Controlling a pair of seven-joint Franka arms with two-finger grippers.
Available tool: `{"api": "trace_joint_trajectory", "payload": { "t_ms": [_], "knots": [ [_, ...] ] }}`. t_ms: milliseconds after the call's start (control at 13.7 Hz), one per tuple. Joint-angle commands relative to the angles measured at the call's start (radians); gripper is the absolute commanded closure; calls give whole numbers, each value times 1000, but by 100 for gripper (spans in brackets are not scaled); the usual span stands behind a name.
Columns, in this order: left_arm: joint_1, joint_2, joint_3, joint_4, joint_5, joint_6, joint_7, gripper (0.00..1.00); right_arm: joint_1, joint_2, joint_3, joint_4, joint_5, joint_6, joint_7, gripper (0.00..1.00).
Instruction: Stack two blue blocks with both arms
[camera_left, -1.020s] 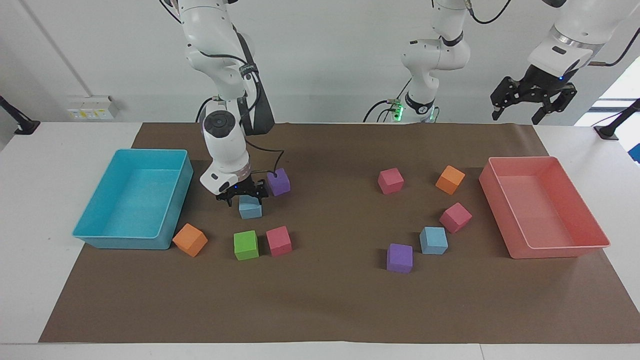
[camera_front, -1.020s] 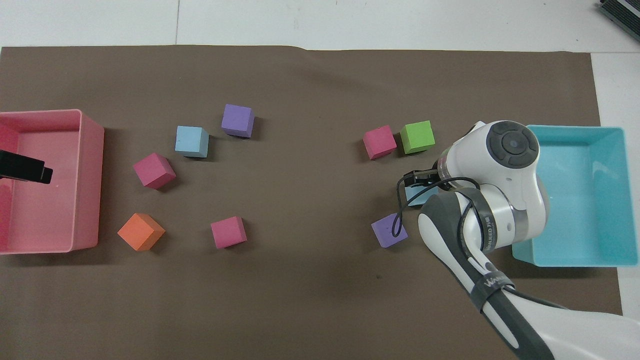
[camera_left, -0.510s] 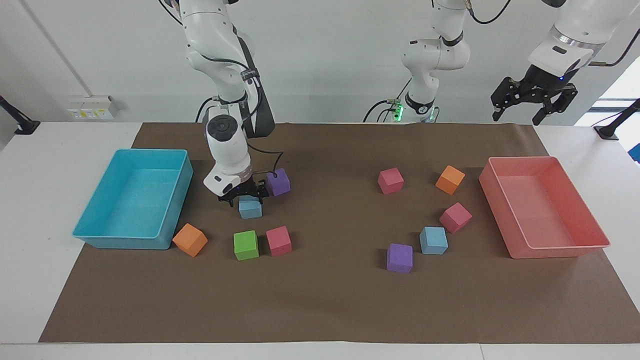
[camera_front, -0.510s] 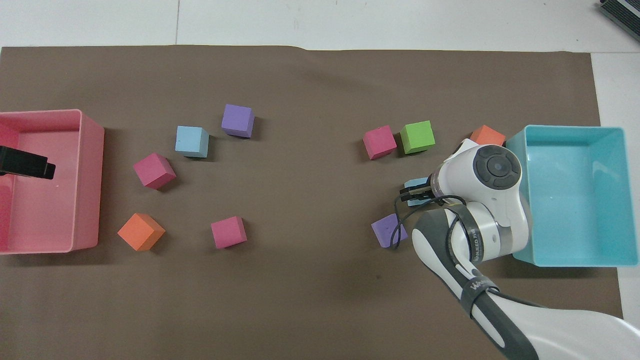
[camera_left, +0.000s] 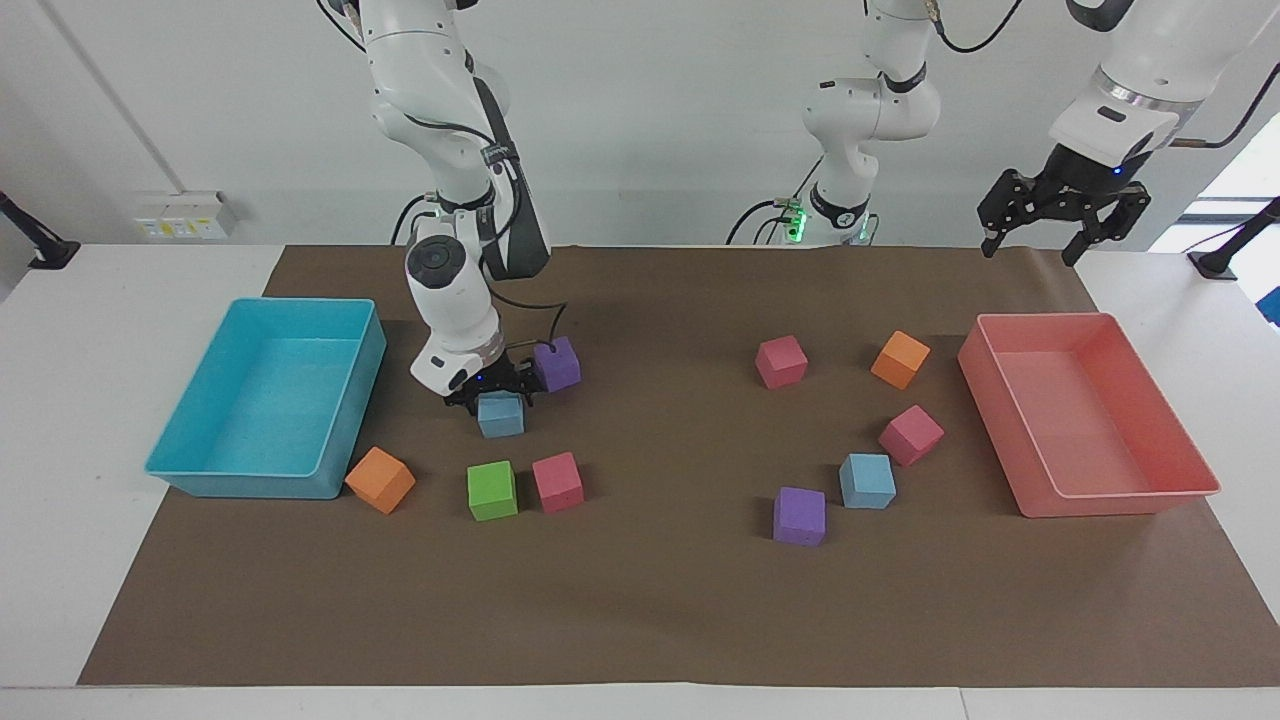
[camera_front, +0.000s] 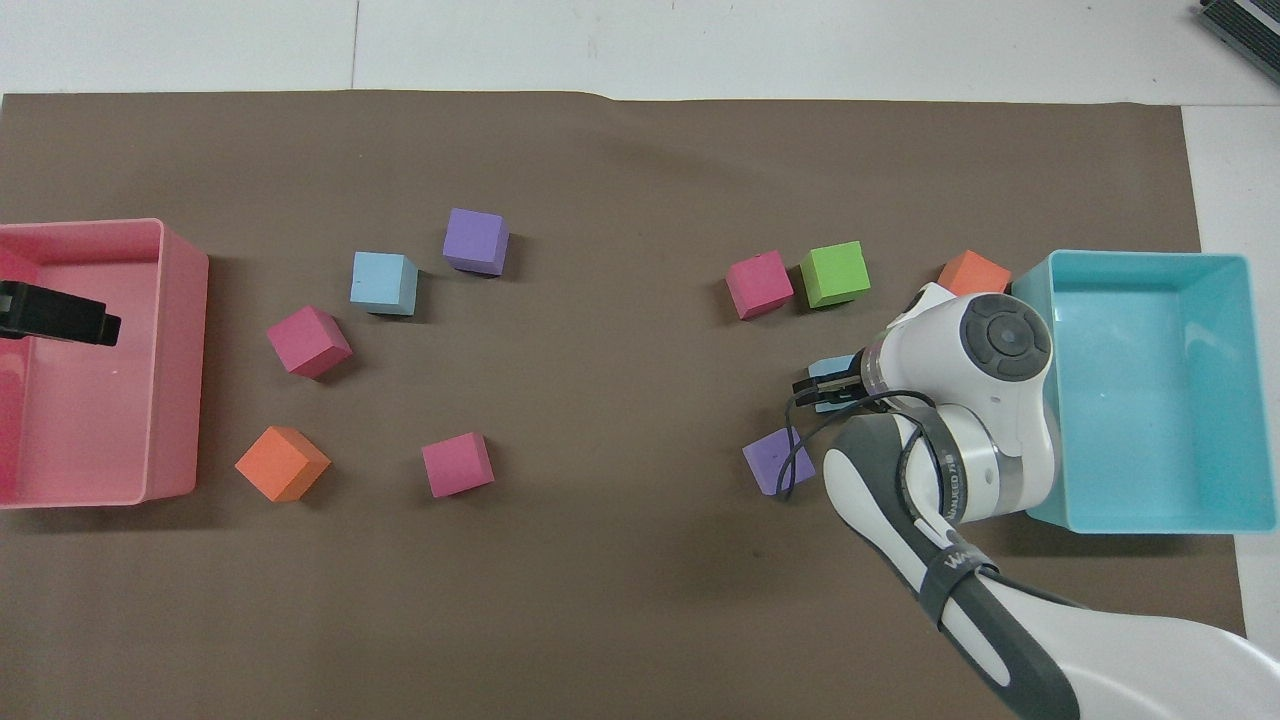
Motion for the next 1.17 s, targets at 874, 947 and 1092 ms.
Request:
{"api": "trace_joint_trajectory", "payload": {
  "t_ms": [874, 947, 1092],
  "knots": [
    [-162, 246, 1, -273, -6, 573, -187, 0, 3, -74, -2, 251, -2, -373, 86, 100],
    [-162, 257, 1, -305, -6, 628, -203, 0, 12, -72, 6, 300, -60, -435, 103, 100],
    [-166, 304, 1, -344, -6, 741, -206, 0, 75, -62, 6, 341, -126, -462, 189, 100]
  ]
}}
